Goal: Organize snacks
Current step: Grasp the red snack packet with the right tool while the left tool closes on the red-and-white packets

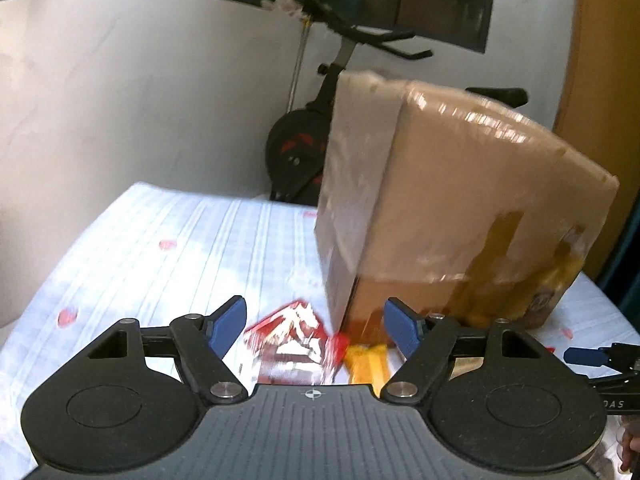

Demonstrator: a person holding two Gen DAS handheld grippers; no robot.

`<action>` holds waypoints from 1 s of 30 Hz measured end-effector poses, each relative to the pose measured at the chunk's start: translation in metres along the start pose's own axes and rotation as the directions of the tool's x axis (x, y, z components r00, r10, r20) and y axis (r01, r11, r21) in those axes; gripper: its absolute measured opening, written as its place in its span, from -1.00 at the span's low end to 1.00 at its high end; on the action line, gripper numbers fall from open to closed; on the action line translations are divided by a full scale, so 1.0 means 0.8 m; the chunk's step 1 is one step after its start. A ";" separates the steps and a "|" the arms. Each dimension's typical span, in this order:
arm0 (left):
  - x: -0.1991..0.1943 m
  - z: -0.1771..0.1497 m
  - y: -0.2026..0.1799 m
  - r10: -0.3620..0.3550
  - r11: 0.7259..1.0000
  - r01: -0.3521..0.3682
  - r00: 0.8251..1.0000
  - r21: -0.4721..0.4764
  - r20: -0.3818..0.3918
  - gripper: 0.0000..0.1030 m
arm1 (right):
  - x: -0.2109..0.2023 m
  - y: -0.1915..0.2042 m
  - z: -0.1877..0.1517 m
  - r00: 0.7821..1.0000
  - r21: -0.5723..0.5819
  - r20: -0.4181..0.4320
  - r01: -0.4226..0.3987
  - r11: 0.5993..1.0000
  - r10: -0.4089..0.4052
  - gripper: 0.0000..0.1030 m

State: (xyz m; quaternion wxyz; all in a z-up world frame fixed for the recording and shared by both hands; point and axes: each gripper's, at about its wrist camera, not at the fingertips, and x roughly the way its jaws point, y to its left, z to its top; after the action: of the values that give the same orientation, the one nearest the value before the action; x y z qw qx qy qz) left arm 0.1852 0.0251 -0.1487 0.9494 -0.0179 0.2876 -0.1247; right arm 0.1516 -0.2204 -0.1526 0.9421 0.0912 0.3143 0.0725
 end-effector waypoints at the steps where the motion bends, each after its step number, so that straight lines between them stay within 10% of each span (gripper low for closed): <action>1: 0.000 -0.003 0.002 0.004 1.000 -0.004 1.000 -0.010 -0.008 0.48 | 0.005 0.002 -0.003 1.000 -0.006 -0.017 0.010 1.000 -0.010 0.42; 30: 0.049 -0.038 0.012 0.079 0.997 -0.080 0.990 -0.007 -0.116 0.48 | 0.034 0.015 -0.024 1.000 -0.137 0.007 0.015 0.990 -0.015 -0.02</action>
State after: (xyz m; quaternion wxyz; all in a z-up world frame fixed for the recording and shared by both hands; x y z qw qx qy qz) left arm 0.2024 0.0255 -0.1963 0.9352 -0.0047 0.3435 -0.0858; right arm 0.1608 -0.2011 -0.1808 0.9476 0.0241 0.3066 0.0865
